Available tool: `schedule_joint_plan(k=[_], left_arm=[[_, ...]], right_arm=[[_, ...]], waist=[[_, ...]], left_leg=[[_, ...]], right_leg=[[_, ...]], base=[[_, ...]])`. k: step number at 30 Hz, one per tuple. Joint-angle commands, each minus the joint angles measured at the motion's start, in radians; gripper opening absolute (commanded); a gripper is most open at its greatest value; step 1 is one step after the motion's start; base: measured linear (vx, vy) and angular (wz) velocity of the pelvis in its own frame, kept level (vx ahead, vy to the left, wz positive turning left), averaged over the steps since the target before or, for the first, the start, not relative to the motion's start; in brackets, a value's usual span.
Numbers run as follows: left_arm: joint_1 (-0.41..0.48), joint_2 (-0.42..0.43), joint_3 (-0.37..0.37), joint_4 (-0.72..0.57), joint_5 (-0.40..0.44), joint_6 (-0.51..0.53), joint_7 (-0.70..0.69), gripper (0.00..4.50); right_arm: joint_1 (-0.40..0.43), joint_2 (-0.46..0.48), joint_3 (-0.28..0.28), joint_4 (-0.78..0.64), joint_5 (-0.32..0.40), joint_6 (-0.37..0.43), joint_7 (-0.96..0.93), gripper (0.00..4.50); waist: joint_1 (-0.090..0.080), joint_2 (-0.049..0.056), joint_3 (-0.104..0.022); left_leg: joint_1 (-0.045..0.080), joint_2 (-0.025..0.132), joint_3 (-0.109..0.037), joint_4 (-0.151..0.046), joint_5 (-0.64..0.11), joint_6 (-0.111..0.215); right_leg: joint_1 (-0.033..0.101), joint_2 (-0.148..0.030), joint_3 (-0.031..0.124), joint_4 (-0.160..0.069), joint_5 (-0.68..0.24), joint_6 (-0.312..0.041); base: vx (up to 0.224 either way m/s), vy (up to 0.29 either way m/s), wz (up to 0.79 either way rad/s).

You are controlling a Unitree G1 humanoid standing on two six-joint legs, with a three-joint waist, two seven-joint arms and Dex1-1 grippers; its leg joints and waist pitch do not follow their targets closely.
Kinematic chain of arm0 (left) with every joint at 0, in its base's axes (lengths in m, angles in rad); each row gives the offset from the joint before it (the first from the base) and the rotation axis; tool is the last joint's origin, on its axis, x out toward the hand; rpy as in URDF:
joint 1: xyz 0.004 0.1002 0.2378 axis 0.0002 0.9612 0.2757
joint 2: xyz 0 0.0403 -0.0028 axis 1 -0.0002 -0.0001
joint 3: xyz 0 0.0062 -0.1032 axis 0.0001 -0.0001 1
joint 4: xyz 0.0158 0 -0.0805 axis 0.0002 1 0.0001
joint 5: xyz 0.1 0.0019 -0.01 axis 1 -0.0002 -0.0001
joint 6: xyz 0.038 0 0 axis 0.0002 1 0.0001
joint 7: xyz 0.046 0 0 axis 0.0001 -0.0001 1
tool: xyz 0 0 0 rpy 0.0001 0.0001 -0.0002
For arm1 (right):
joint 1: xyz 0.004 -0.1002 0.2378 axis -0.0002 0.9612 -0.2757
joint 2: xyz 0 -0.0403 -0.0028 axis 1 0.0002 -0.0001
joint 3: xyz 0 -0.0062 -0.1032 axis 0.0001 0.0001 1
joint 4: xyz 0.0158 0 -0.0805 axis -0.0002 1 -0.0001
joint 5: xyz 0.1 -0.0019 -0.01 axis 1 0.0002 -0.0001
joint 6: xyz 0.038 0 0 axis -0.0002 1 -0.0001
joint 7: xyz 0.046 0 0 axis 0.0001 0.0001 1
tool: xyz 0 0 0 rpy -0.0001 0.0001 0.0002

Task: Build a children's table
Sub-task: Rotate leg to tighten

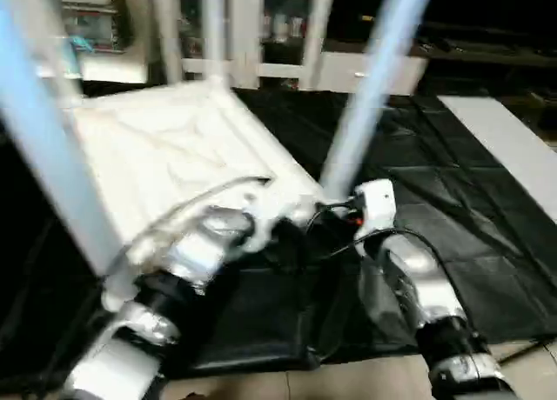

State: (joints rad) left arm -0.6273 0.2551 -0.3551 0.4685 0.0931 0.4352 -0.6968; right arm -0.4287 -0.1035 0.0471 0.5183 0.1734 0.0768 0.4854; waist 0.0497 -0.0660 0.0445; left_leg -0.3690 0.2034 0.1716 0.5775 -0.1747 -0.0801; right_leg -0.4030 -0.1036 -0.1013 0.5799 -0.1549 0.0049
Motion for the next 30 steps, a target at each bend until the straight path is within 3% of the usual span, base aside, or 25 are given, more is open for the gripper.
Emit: schedule_joint_plan(k=[1, 2, 5, 6, 7, 10, 11, 13, 16, 19, 20, 22, 24, 30], left_arm=[[0.042, 0.032, -0.028, -0.034, 0.010, 0.002, -0.057, 0.00], [0.060, 0.059, -0.039, -0.068, -0.005, -0.004, -0.113, 0.00], [0.081, 0.092, -0.049, -0.107, -0.020, 0.007, -0.168, 0.00], [0.094, 0.120, -0.065, -0.129, -0.030, -0.028, -0.225, 0.00], [0.095, 0.122, -0.066, -0.131, -0.031, -0.031, -0.229, 0.00], [0.143, 0.207, -0.104, -0.241, -0.118, -0.068, -0.449, 0.00], [0.144, 0.208, -0.104, -0.242, -0.118, -0.068, -0.452, 0.00], [0.150, 0.226, -0.104, -0.269, -0.122, -0.052, -0.479, 0.00], [0.158, 0.244, -0.112, -0.302, -0.139, -0.029, -0.522, 0.00], [0.162, 0.243, -0.113, -0.311, -0.145, -0.026, -0.524, 0.00], [0.163, 0.245, -0.115, -0.315, -0.147, -0.025, -0.527, 0.00], [0.166, 0.246, -0.116, -0.321, -0.150, -0.022, -0.528, 0.00], [0.168, 0.245, -0.115, -0.325, -0.148, -0.018, -0.532, 0.00], [0.168, 0.246, -0.115, -0.324, -0.141, -0.013, -0.533, 0.00]], right_arm=[[-0.005, -0.053, -0.024, -0.048, 0.023, 0.018, 0.036, 3.87], [-0.003, -0.089, -0.022, -0.066, 0.030, 0.037, 0.081, 3.94], [0.001, -0.142, -0.005, -0.090, 0.046, 0.068, 0.172, 4.19], [0.006, -0.174, 0.004, -0.108, 0.061, 0.087, 0.250, 4.29], [0.007, -0.176, 0.004, -0.110, 0.062, 0.088, 0.256, 4.36], [0.032, -0.291, 0.075, -0.167, 0.078, 0.108, 0.503, 4.47], [0.032, -0.293, 0.076, -0.168, 0.079, 0.108, 0.507, 4.47], [0.039, -0.336, 0.109, -0.192, 0.097, 0.126, 0.591, 4.47], [0.043, -0.373, 0.150, -0.209, 0.110, 0.142, 0.715, 4.47], [0.030, -0.368, 0.164, -0.184, 0.100, 0.126, 0.759, 4.47], [0.027, -0.369, 0.167, -0.180, 0.101, 0.125, 0.768, 4.47], [0.018, -0.363, 0.176, -0.162, 0.093, 0.117, 0.776, 4.47], [0.010, -0.360, 0.186, -0.148, 0.088, 0.113, 0.788, 4.47], [-0.005, -0.370, 0.223, -0.111, 0.039, 0.079, 0.811, 4.01]], waist=[[0.007, 0.002, -0.058], [0.010, -0.002, -0.059], [0.017, 0.001, -0.061], [0.019, 0.001, -0.062], [0.020, 0.000, -0.065], [0.026, -0.005, -0.068], [0.032, -0.004, -0.063], [0.043, -0.003, -0.059], [0.052, -0.007, -0.055], [0.055, -0.007, -0.051], [0.055, -0.013, -0.051], [0.054, -0.013, -0.053], [0.055, -0.010, -0.054], [0.051, -0.014, -0.058]], left_leg=[[-0.003, 0.032, -0.015, -0.084, -0.303, -0.007], [0.008, 0.035, -0.010, -0.080, -0.293, -0.007], [0.011, 0.031, 0.003, -0.071, -0.215, 0.019], [0.014, 0.031, 0.004, -0.069, -0.204, 0.023], [0.009, 0.029, 0.004, -0.067, -0.173, 0.037], [0.009, 0.030, 0.005, -0.062, -0.120, 0.067], [0.014, 0.031, 0.009, -0.062, -0.121, 0.075], [0.021, 0.033, 0.012, -0.063, -0.152, 0.069], [0.021, 0.037, 0.009, -0.068, -0.208, 0.039], [0.024, 0.038, 0.007, -0.072, -0.267, 0.009], [0.021, 0.036, 0.005, -0.072, -0.278, 0.003], [0.019, 0.035, 0.002, -0.073, -0.279, -0.003], [0.021, 0.036, 0.002, -0.073, -0.271, -0.009], [0.017, 0.033, 0.004, -0.069, -0.238, -0.004]], right_leg=[[0.045, -0.058, 0.045, -0.076, -0.422, -0.095], [0.037, -0.053, 0.049, -0.073, -0.369, -0.122], [0.040, -0.042, 0.056, -0.050, -0.197, -0.191], [0.040, -0.042, 0.057, -0.048, -0.179, -0.200], [0.048, -0.041, 0.057, -0.041, -0.135, -0.212], [0.054, -0.041, 0.056, -0.029, -0.071, -0.237], [0.048, -0.041, 0.058, -0.031, -0.075, -0.245], [0.043, -0.040, 0.059, -0.034, -0.124, -0.243], [0.042, -0.045, 0.061, -0.041, -0.216, -0.220], [0.035, -0.045, 0.063, -0.050, -0.293, -0.198], [0.037, -0.045, 0.064, -0.051, -0.318, -0.188], [0.038, -0.046, 0.063, -0.051, -0.343, -0.173], [0.036, -0.045, 0.064, -0.051, -0.320, -0.176], [0.041, -0.042, 0.064, -0.042, -0.255, -0.193]], base=[[0.000, 0.000, 0.00], [0.059, -0.018, -0.01], [0.073, -0.013, 0.05], [0.063, -0.013, 0.02], [0.063, -0.013, 0.02], [0.000, 0.000, 0.00], [0.000, 0.000, 0.00], [0.000, 0.000, 0.00], [0.000, 0.000, 0.00], [0.000, 0.000, 0.00], [0.000, 0.000, 0.00], [0.000, 0.000, 0.00], [0.000, 0.000, 0.00], [0.000, 0.000, 0.00]])
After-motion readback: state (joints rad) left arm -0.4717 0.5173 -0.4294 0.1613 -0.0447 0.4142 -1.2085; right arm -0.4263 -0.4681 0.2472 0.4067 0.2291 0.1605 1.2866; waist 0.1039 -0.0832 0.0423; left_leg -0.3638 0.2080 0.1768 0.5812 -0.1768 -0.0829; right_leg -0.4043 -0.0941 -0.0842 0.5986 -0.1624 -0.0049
